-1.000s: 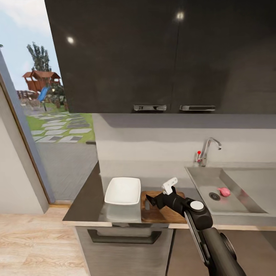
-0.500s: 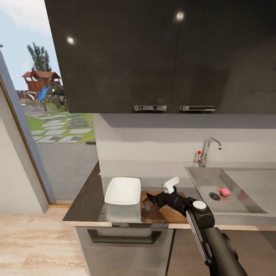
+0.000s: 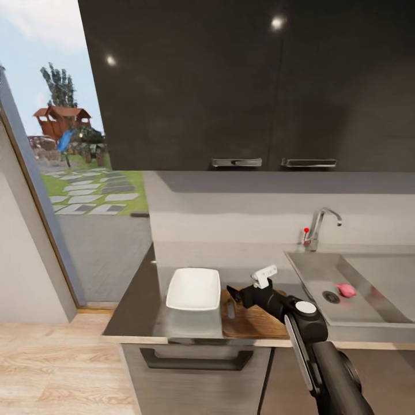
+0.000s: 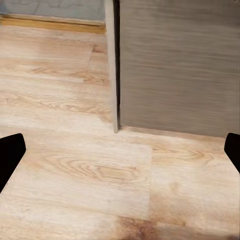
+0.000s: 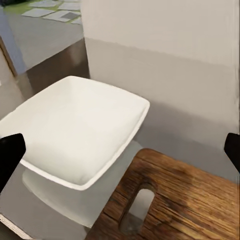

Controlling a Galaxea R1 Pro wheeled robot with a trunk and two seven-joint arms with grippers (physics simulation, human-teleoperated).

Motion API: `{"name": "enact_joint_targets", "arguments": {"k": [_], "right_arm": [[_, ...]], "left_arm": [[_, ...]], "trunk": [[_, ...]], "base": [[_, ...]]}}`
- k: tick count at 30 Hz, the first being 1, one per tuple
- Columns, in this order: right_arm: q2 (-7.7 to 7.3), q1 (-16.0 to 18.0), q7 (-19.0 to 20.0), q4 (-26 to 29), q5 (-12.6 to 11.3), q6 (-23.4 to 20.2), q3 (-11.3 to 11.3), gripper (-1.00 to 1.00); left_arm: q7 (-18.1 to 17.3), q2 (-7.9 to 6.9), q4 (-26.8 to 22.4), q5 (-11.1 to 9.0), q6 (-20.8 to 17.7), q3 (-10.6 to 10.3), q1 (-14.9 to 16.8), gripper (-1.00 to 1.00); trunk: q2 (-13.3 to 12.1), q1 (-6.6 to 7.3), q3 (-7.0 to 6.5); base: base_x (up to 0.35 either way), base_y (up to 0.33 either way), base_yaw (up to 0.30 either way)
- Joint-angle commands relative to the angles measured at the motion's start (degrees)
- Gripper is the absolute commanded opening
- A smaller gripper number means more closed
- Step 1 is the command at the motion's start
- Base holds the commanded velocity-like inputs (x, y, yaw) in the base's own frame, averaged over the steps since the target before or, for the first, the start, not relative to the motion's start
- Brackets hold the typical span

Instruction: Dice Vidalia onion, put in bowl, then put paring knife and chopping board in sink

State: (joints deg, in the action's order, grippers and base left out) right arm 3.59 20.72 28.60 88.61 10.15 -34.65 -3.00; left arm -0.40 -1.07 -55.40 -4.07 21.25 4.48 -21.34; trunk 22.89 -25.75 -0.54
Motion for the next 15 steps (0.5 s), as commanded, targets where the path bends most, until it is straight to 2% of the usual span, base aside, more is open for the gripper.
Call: {"name": "enact_joint_targets", "arguments": {"k": [1,5,9,15], "right_arm": [[0.07,0.02,0.23,0.07,0.57,-0.21,0.42,1.00],[0.16,0.02,-2.21,0.07,0.57,-0.23,1.70,1.00],[0.28,0.02,-5.34,0.07,0.53,-0.24,1.88,1.00],[1.77,0.02,-9.44,0.07,0.53,-0.17,1.93,1.00]], "left_arm": [[-0.04,-0.02,0.00,-0.42,0.10,-0.08,-0.02,1.00],[-0.04,-0.04,0.02,-0.45,0.11,-0.08,-0.02,1.00],[-0.04,-0.03,0.02,-0.45,0.11,-0.08,-0.02,1.00],[-0.04,-0.05,0.03,-0.44,0.11,-0.08,-0.02,1.00]], "trunk": [[0.03,-0.03,0.00],[0.03,-0.03,0.00],[0.03,-0.03,0.00],[0.03,-0.03,0.00]], "base": [[0.076,0.253,0.000],[0.078,0.264,0.000],[0.079,0.271,0.000],[0.080,0.273,0.000]]}}
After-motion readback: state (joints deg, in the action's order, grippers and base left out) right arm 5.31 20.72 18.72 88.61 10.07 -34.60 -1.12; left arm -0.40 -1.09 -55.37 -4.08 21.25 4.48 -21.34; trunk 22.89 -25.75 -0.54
